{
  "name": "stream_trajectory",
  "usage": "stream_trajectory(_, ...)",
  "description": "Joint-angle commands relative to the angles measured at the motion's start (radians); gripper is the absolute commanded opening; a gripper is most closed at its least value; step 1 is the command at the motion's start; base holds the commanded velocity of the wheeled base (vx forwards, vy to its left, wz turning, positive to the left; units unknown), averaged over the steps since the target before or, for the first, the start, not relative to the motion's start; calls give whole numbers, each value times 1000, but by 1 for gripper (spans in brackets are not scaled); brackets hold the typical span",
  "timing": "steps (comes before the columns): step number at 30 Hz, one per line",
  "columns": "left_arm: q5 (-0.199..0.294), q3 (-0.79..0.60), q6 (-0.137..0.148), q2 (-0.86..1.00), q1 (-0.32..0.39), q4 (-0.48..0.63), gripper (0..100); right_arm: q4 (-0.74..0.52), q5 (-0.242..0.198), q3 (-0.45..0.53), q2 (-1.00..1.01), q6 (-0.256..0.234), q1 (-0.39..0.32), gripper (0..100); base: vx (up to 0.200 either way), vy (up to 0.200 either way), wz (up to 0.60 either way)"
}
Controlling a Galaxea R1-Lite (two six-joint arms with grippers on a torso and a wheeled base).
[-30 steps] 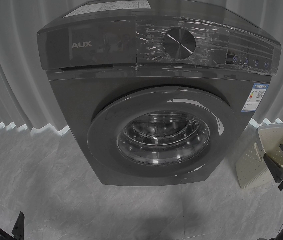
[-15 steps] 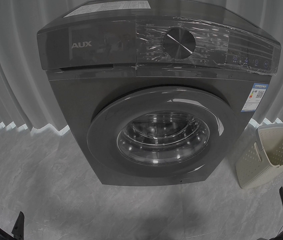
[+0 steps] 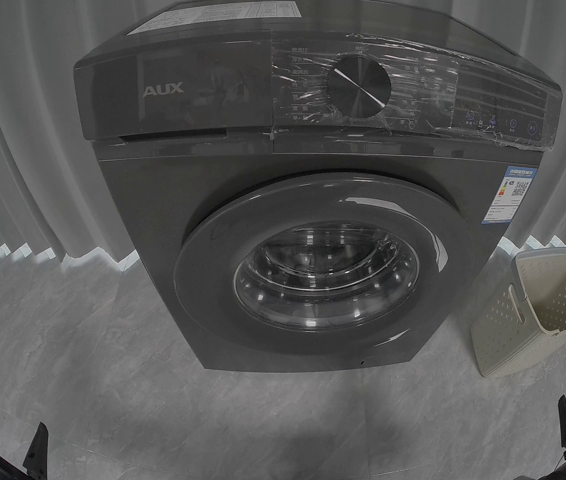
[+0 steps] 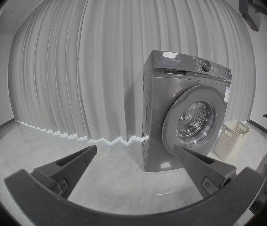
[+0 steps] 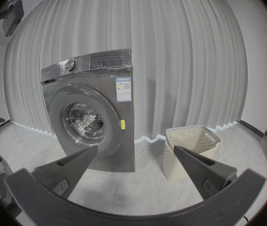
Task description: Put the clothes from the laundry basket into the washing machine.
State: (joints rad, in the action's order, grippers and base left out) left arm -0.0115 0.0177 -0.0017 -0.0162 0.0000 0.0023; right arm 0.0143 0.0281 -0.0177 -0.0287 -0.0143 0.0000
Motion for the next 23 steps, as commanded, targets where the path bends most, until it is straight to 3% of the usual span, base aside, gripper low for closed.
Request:
stream_trajectory(1,-2,-18,-4,16,0,-1,100,-2,1,18,29,8,-2,100,0,0,0)
stream_trajectory(23,1,-18,-8,16,-2,-1,100,-4,-4,18,29,10,-5,100,0,0,0)
